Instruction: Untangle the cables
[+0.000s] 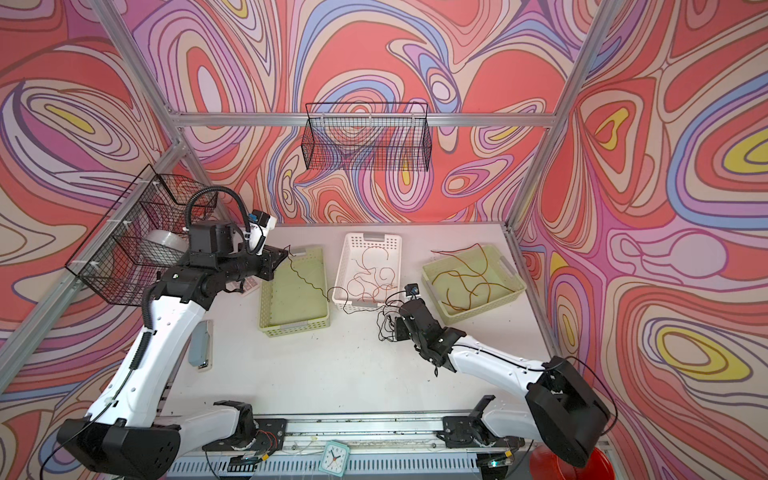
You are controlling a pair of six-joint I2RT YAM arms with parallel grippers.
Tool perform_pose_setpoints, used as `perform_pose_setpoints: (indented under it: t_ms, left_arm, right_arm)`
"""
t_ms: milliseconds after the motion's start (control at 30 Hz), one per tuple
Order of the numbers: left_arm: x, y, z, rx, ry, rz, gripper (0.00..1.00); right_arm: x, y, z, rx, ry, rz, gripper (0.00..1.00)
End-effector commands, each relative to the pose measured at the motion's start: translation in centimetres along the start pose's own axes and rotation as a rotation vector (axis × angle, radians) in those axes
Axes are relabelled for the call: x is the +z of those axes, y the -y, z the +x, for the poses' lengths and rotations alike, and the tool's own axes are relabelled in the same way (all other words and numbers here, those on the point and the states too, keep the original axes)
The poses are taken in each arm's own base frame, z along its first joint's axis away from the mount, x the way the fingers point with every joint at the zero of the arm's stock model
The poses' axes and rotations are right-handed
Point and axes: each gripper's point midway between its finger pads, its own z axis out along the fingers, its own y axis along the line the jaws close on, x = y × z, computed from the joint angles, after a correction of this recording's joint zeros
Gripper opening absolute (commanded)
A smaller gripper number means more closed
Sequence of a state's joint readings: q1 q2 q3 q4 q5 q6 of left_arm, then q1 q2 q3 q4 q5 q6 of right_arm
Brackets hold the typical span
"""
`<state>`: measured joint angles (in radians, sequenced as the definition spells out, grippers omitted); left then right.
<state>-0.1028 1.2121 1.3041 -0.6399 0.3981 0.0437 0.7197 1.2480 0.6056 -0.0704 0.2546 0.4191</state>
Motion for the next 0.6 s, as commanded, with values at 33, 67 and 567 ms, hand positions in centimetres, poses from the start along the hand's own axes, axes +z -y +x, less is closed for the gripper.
perform_pose_setpoints:
  t_ms: [33, 67, 567]
  left_arm:
    - [0.7, -3.7, 1.3, -0.114, 0.008, -0.105, 0.08]
    - [1.1, -4.6, 2.3, -0.139, -0.013, -0.125, 0.29]
    - [2.4, 5.5, 7.9, 0.345, 0.046, 0.136, 1.0]
  right_arm:
    - [-0.2, -0.6, -0.2, -0.07, -0.037, -0.014, 0.0]
    - [-0.4, -0.9, -0.6, -0.071, -0.026, -0.03, 0.0]
    - [-3.1, -6.0, -5.0, -0.11, 0.064, -0.272, 0.0]
